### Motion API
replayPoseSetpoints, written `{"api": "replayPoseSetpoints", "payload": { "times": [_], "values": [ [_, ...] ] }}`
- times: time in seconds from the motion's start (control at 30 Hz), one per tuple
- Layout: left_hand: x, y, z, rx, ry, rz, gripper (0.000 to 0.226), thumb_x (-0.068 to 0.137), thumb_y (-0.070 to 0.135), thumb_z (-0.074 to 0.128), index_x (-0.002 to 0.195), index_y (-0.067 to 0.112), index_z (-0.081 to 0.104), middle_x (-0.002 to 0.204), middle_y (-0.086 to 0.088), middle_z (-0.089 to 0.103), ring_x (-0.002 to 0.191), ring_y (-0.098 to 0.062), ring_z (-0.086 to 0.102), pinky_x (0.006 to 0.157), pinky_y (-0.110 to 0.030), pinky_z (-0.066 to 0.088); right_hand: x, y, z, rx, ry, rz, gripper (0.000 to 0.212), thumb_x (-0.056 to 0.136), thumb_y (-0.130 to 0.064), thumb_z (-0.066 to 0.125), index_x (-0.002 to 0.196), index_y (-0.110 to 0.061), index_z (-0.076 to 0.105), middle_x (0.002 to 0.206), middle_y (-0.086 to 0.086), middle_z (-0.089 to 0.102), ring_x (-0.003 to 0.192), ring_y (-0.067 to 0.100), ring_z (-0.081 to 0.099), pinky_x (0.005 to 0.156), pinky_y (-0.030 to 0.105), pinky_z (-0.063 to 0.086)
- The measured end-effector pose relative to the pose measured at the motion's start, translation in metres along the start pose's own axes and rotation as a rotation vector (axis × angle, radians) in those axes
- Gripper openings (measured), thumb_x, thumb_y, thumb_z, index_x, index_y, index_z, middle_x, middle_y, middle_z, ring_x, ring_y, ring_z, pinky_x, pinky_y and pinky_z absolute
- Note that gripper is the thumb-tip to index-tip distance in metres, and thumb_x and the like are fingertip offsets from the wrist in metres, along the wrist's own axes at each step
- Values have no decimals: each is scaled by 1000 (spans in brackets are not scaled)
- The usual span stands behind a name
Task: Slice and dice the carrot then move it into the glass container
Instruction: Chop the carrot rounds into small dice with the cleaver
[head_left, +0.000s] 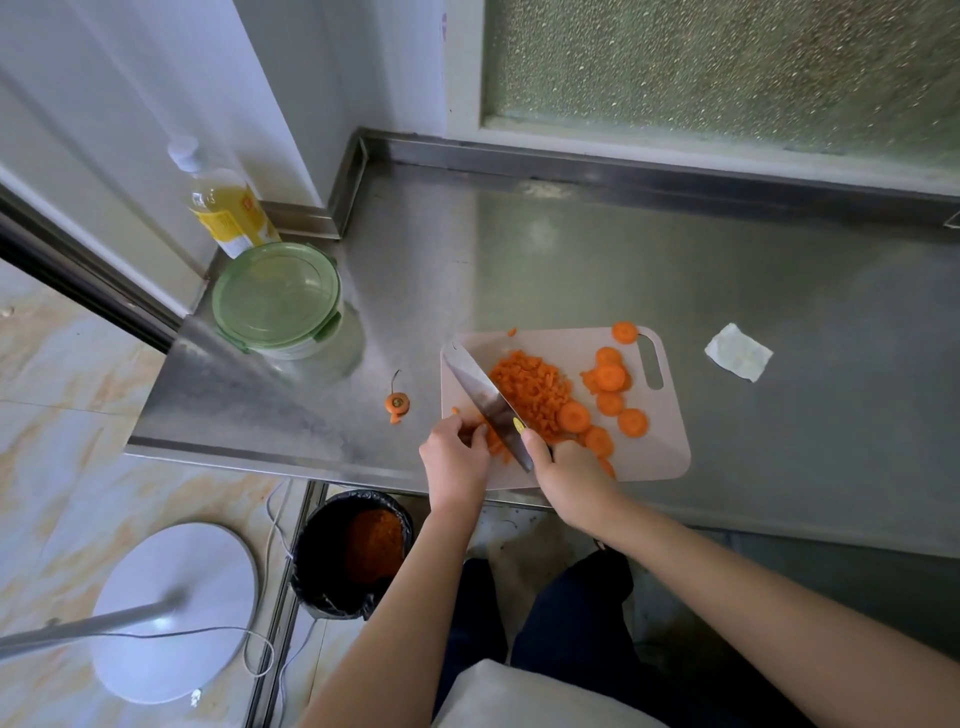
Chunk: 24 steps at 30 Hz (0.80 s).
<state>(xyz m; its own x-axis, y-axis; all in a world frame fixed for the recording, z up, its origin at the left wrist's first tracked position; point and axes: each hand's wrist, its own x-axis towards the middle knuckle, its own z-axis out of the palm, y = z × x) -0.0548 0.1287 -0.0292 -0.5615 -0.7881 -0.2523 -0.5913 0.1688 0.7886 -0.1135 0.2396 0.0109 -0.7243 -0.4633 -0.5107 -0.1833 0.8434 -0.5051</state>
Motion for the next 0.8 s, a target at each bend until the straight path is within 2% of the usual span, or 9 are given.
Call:
{"api": "replayPoseSetpoints", "payload": {
  "times": [0.1,0.23,0.33,0.57,0.67,0.73,0.8],
  "values": [
    [0,0,0,-14,6,0,8,85,5,61,85,8,69,79,3,64,72,-11,55,65,-4,33,1,0,4,-2,2,-5,62,100,-51,23,69,-7,53,72,11,59,73,27,58,60,28,37],
    [-1,1,-1,-29,0,3,12,85,3,60,84,9,70,76,5,65,71,-10,58,63,0,34,1,-2,12,1,53,-28,66,99,-50,27,81,1,64,84,19,67,81,32,64,68,34,48],
    [-1,1,-1,-27,2,8,14,85,2,59,83,9,70,73,7,63,70,-9,58,61,4,34,-1,-3,17,-10,87,-51,65,99,-48,29,86,3,66,87,20,68,85,34,64,70,35,46],
    [-2,2,-1,-37,16,20,13,85,1,59,84,10,69,75,7,62,70,-8,56,62,3,35,10,-12,15,0,82,-90,63,101,-46,28,85,2,65,85,21,68,82,34,63,64,33,43],
    [-2,-1,0,-31,17,45,13,84,1,60,83,11,68,77,5,65,71,-10,58,63,2,35,14,-7,9,55,38,-57,64,100,-48,26,84,-1,66,76,13,65,76,28,60,60,27,35],
    [-1,-2,0,-26,7,54,12,84,2,60,83,10,67,78,4,66,72,-11,58,64,2,35,14,-7,3,73,3,-32,61,101,-47,25,78,-6,63,67,3,57,68,21,53,56,28,31],
    [3,-2,0,-24,2,57,9,85,3,61,82,9,67,80,0,67,72,-12,57,63,0,35,15,-6,-2,72,1,-27,59,101,-47,24,72,-9,57,64,1,52,68,20,50,56,28,30]
  ]
}}
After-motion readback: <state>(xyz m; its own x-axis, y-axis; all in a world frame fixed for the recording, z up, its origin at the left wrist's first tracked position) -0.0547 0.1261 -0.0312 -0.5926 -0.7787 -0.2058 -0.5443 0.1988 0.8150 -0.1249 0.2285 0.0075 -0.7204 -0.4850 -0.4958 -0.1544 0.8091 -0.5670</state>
